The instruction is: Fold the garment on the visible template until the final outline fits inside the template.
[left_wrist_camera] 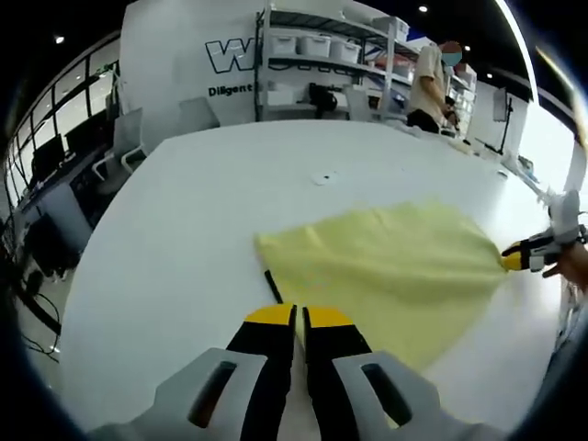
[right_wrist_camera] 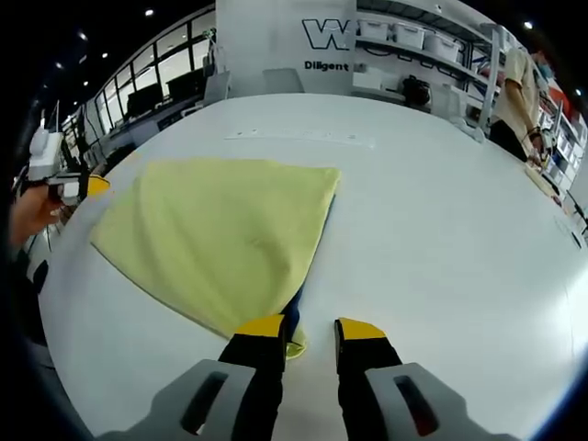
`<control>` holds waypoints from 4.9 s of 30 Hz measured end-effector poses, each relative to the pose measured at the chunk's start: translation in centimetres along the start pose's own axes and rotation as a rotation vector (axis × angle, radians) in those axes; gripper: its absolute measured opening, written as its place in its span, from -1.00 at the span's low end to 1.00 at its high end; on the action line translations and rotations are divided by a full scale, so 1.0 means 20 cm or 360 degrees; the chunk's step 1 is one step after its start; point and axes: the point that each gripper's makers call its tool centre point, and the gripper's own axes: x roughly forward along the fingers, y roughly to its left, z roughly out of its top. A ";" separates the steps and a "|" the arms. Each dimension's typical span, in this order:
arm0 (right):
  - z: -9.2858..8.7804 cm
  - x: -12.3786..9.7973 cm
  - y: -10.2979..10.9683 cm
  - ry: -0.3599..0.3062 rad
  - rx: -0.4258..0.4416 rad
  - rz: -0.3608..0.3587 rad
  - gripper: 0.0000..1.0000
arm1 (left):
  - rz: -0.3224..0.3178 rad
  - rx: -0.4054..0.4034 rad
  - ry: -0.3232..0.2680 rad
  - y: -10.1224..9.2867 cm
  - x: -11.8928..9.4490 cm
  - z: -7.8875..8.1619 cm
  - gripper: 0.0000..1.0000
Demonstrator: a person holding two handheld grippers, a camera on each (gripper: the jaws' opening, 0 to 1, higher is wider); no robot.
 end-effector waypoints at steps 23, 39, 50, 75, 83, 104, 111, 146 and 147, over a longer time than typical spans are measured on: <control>0.00 0.00 0.00 -0.0005 0.0015 0.0009 -0.65 | -0.0005 -0.0105 0.0091 -0.05 -0.13 -0.23 -0.84; 0.00 0.01 -0.01 -0.0006 0.0005 0.0011 -0.65 | -0.0012 -0.0183 0.0169 -0.07 -0.10 -0.33 -0.92; 0.00 0.01 -0.01 -0.0012 -0.0004 0.0002 -0.65 | -0.0016 -0.0186 0.0085 -0.09 -0.19 -0.28 -0.97; 0.00 0.01 -0.01 -0.0028 0.0006 -0.0014 -0.62 | -0.0007 -0.0165 0.0167 -0.08 -0.19 -0.43 -0.97; 0.01 -0.01 -0.02 -0.0046 0.0031 -0.0028 -0.67 | -0.0012 -0.0162 0.0169 -0.08 -0.19 -0.43 -0.97; 0.07 -0.12 0.09 -0.0123 0.0050 0.0179 -0.90 | -0.0017 -0.0154 0.0168 -0.08 -0.18 -0.43 -0.97; -0.01 -0.05 0.06 -0.0036 -0.0039 0.0096 -1.00 | -0.0019 -0.0152 0.0167 -0.08 -0.18 -0.42 -0.97; 0.02 0.00 0.10 -0.0051 -0.0044 0.0098 -1.00 | -0.0020 -0.0112 0.0166 -0.08 -0.19 -0.42 -0.95; 0.02 0.00 0.10 -0.0050 -0.0042 0.0102 -1.00 | -0.0019 -0.0117 0.0167 -0.08 -0.20 -0.42 -0.94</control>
